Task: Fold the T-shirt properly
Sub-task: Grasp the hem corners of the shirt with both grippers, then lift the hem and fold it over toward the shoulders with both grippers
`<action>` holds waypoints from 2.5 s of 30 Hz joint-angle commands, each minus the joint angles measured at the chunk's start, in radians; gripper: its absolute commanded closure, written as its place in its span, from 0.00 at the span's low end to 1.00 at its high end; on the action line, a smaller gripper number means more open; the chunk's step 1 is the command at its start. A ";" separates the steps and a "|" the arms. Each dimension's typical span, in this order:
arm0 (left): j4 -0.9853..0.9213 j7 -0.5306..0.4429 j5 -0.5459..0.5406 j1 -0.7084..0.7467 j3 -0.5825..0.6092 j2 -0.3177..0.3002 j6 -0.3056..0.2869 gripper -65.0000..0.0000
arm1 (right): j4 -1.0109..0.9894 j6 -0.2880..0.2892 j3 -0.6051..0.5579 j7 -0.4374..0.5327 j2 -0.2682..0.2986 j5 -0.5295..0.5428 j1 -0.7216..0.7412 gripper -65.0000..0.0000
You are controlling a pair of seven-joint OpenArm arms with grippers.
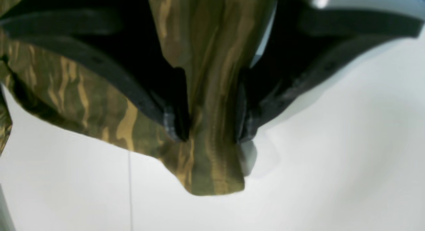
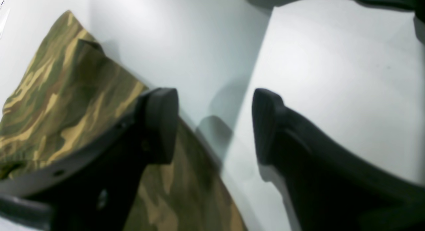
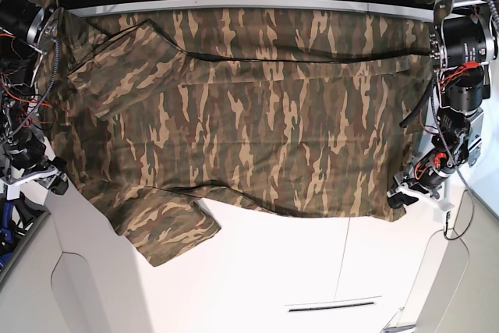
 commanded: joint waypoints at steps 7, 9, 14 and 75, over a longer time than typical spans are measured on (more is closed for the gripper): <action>0.008 -0.006 0.004 -0.032 0.000 -0.011 -0.003 0.68 | 0.015 0.026 0.003 0.016 0.012 0.026 0.024 0.46; 0.008 -0.006 0.004 -0.033 0.000 -0.011 -0.003 0.72 | 0.015 0.026 0.000 0.017 0.011 0.026 0.025 0.46; 0.008 -0.006 0.004 -0.033 0.000 -0.011 -0.004 0.91 | 0.015 0.025 -0.003 0.021 0.011 0.051 0.026 0.46; 0.015 -0.111 0.000 -0.035 0.000 -0.092 -0.140 1.00 | 0.123 0.044 -0.262 -0.019 -0.096 -0.080 0.079 1.00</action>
